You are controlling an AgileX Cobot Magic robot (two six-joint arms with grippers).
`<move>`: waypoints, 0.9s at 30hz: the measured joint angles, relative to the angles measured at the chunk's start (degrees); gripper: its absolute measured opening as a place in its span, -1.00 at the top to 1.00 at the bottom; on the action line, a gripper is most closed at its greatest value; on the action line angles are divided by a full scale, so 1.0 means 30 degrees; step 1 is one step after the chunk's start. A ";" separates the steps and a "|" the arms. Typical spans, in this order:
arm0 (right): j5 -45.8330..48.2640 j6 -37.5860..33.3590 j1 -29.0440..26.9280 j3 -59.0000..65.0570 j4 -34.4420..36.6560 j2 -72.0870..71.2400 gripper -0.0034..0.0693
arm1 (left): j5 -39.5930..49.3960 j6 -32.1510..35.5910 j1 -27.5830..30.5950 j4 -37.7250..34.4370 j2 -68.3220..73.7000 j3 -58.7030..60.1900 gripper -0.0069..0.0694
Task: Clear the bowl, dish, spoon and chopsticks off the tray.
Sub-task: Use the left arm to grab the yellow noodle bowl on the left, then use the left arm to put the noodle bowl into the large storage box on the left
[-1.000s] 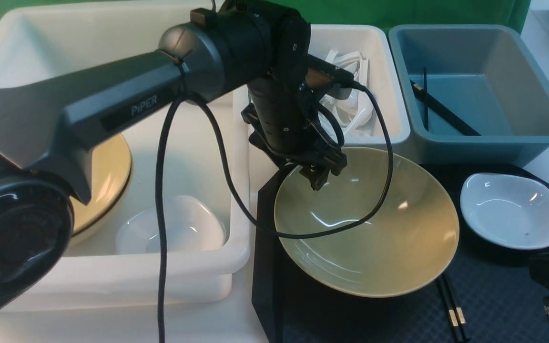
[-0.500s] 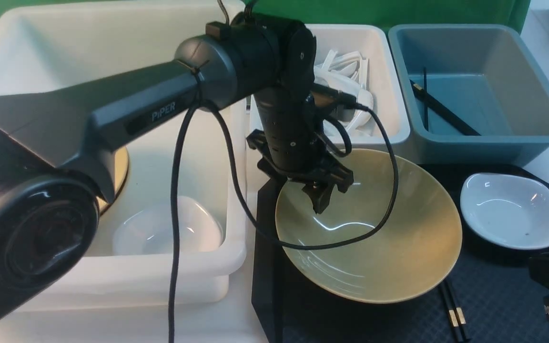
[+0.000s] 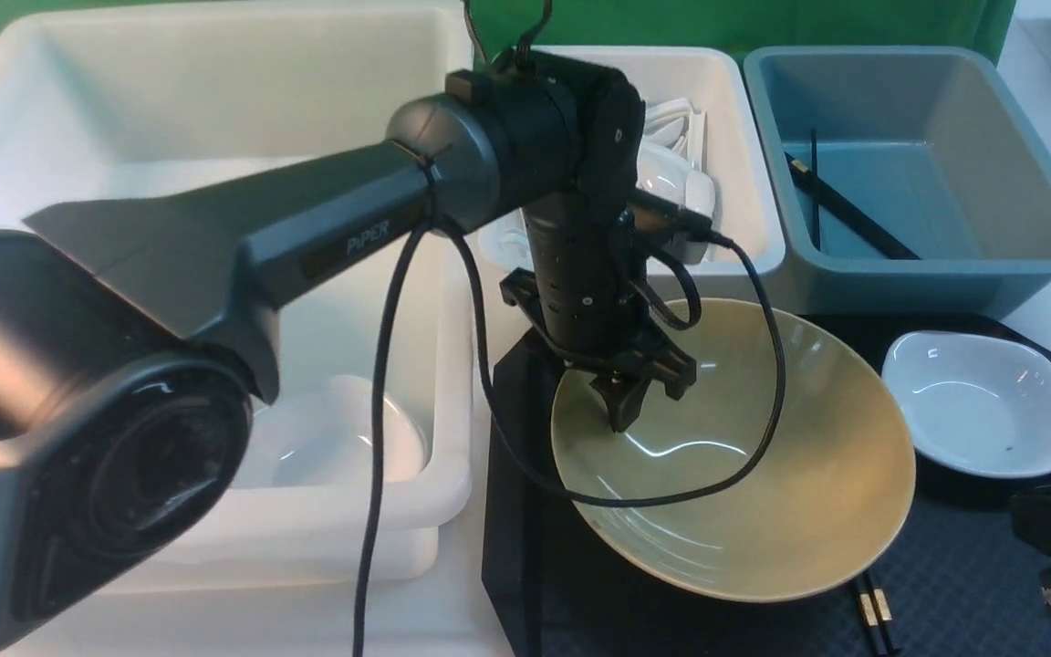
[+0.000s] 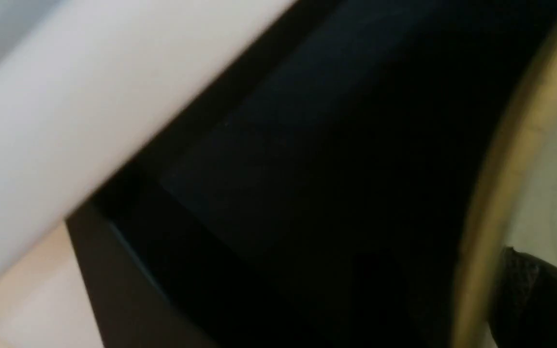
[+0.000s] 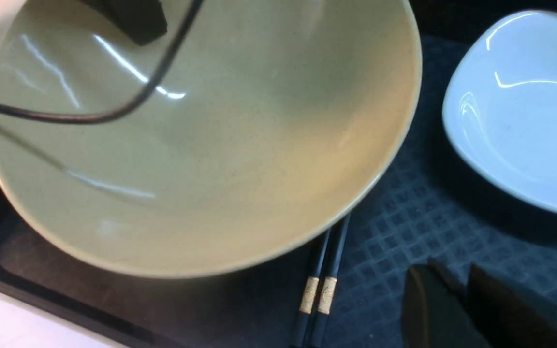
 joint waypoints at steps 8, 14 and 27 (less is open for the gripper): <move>0.0267 0.0000 0.0000 0.0000 0.0000 0.0000 0.51 | -0.0061 0.1412 0.0019 -0.1880 -0.0435 -0.0173 0.68; 0.0290 -0.0016 0.0000 0.0000 0.0000 0.0000 0.50 | 0.0077 0.2373 0.0482 -0.3418 -0.0731 -0.0148 0.81; 0.0334 -0.0467 0.0000 -0.0064 0.0000 -0.1533 0.49 | 0.0268 0.4281 0.1525 -0.4467 -0.4333 -0.0001 0.82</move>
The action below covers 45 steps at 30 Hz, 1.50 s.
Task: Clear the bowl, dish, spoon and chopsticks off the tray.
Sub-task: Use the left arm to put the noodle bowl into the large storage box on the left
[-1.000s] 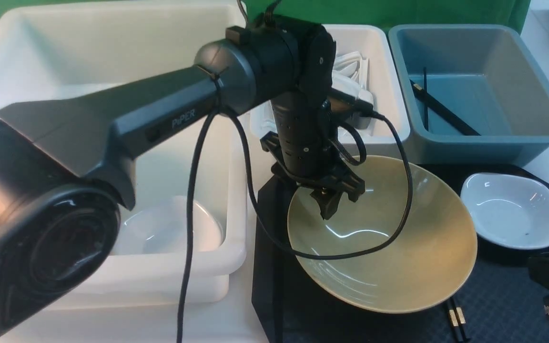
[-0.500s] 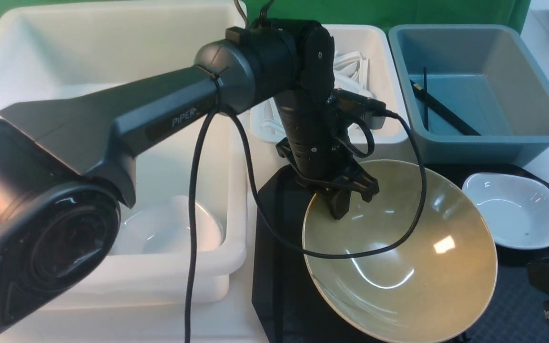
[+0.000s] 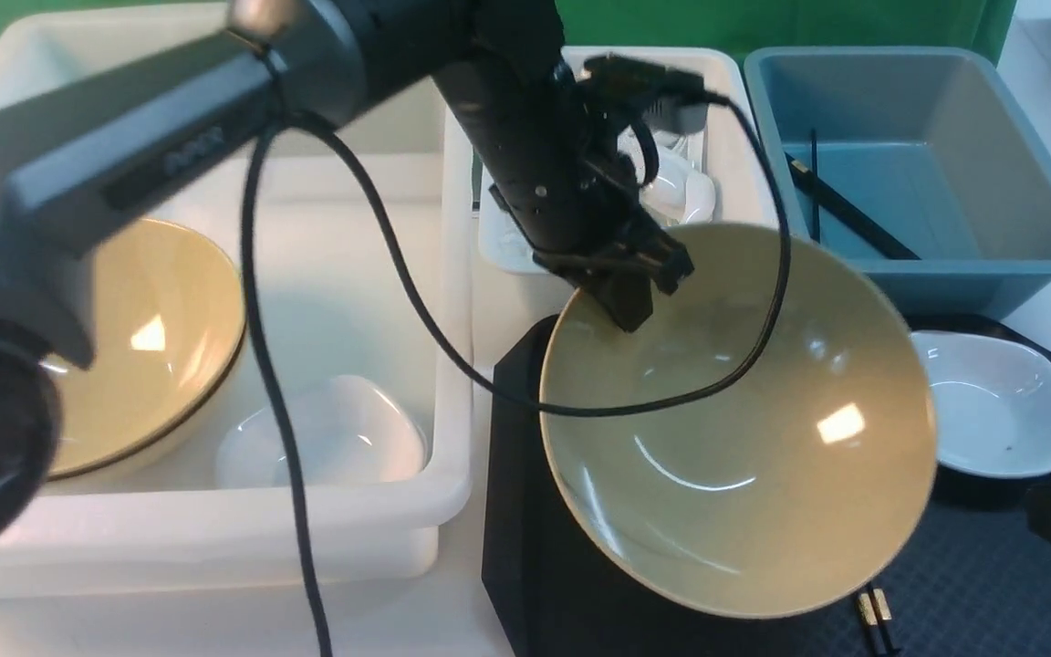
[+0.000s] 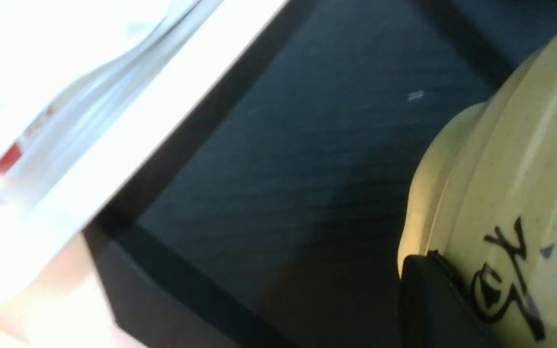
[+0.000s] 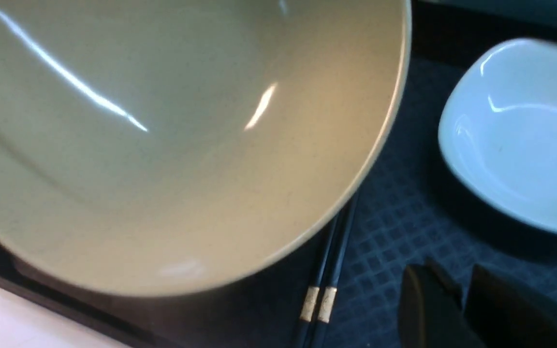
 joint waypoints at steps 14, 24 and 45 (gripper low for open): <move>-0.0104 -0.0266 0.0000 0.0000 -0.0084 -0.0753 0.47 | 0.0415 -0.0268 1.0177 0.0031 -0.7543 -0.0580 0.82; -0.0302 -0.0273 0.0000 0.0000 -0.0084 -0.0753 0.45 | -0.1998 -0.0657 1.6564 0.0241 -0.9429 0.9116 0.82; -0.0577 -0.0409 0.0000 0.0017 -0.0084 -0.0753 0.43 | -0.6183 -0.2121 1.7815 0.1556 -1.1177 1.2480 0.82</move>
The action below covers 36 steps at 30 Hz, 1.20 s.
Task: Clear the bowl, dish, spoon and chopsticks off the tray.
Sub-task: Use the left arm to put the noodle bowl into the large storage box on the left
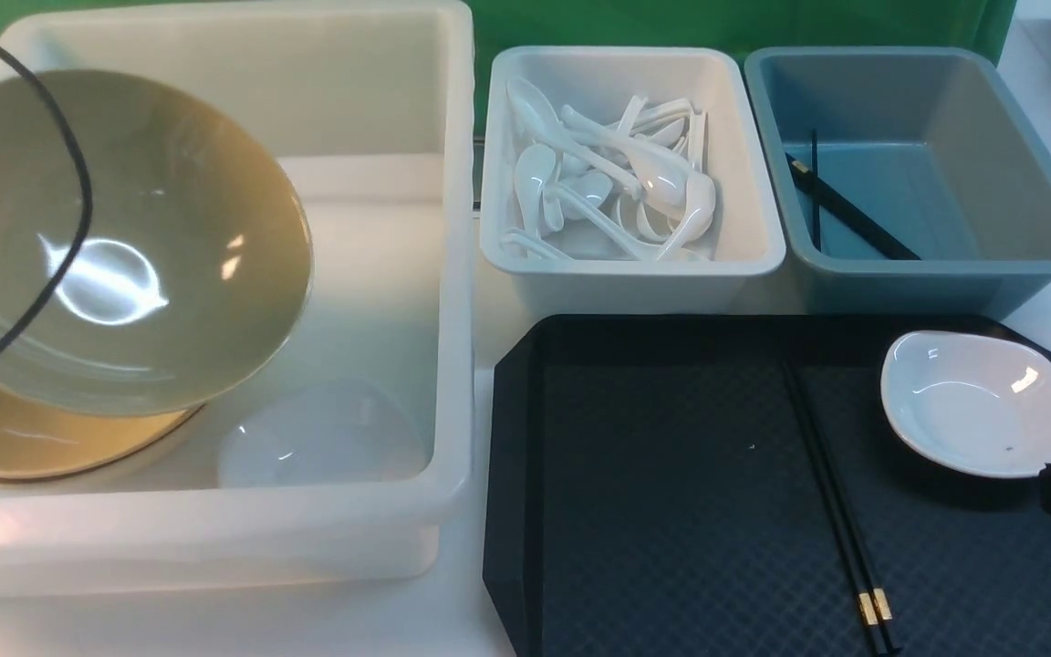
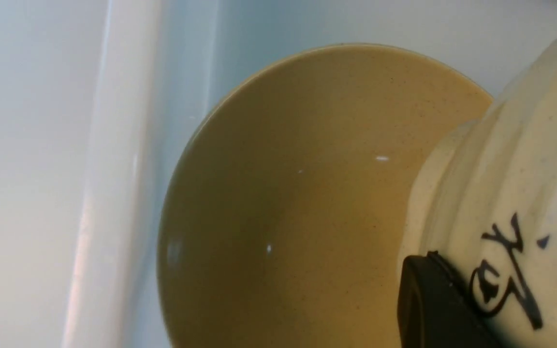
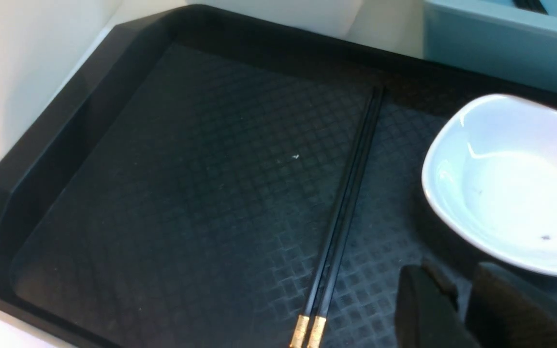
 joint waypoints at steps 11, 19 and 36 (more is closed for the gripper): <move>-0.0040 0.0000 0.0000 0.0000 0.0054 0.0000 0.43 | 0.0227 -0.0349 0.2306 0.0204 0.1217 0.0041 0.82; -0.0239 0.0376 0.0000 0.0000 0.0072 0.0000 0.42 | 0.0490 0.1108 0.2324 0.0238 0.3083 0.0078 0.38; -0.0292 0.0376 0.0000 0.0000 0.0072 0.0000 0.42 | -0.0906 -0.1595 0.2337 -0.0607 -0.1231 0.0218 -0.01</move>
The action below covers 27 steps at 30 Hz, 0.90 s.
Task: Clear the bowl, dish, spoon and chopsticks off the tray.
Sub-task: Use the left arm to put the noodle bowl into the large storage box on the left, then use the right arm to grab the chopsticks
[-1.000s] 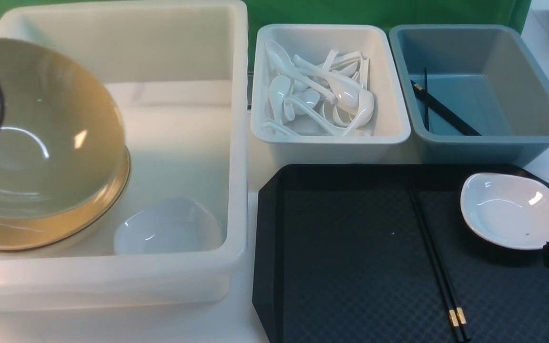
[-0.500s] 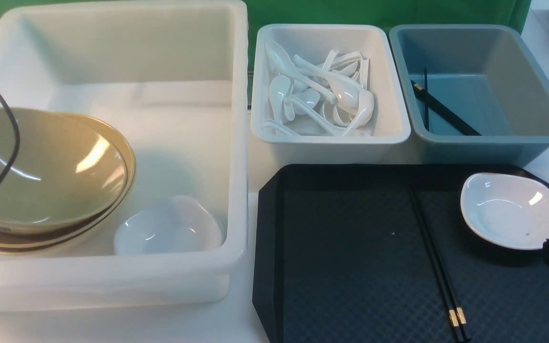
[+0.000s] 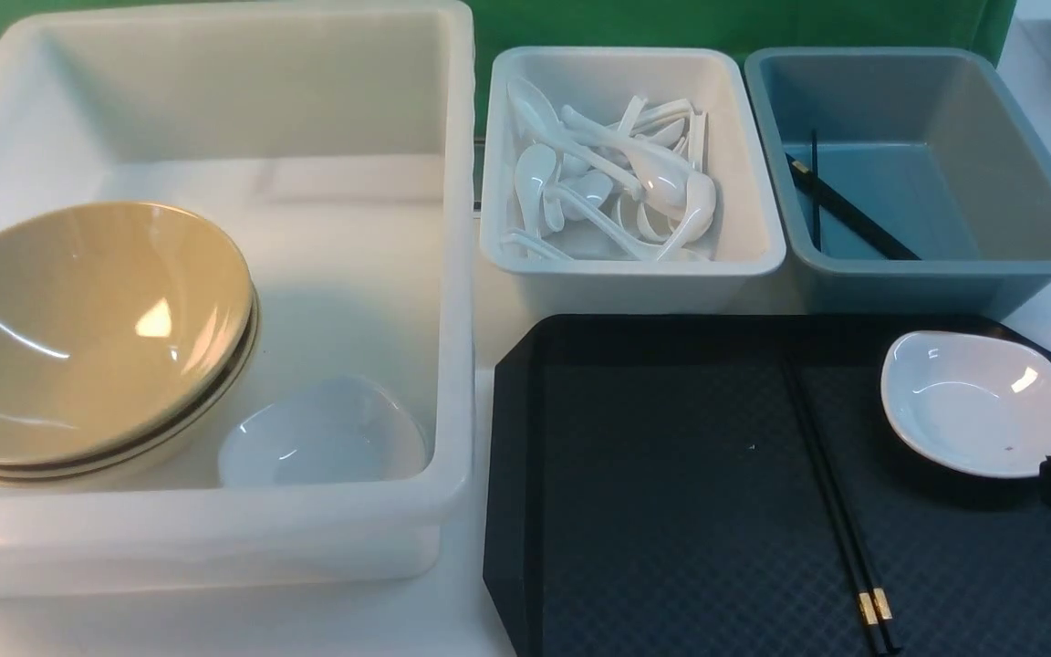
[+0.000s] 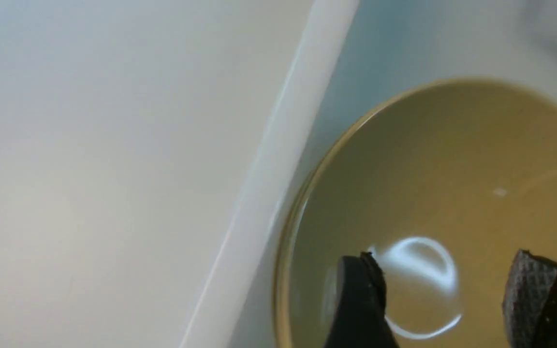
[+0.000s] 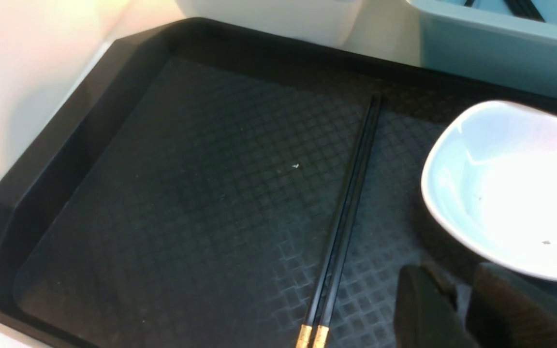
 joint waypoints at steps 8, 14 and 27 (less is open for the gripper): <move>-0.0018 0.0000 0.0000 0.0000 0.0013 0.0000 0.40 | -0.1943 0.7304 -0.0826 -0.8242 -0.0600 0.4616 0.79; 0.0629 -0.0191 0.0000 -0.0021 0.0013 0.0097 0.39 | -0.2372 1.2285 -0.2979 -1.2554 -0.2639 0.5993 0.84; 0.5506 -0.0579 0.1221 -0.5312 -0.0340 0.9346 0.06 | -0.2047 1.7410 -1.1208 -0.9345 -1.1915 1.1359 0.84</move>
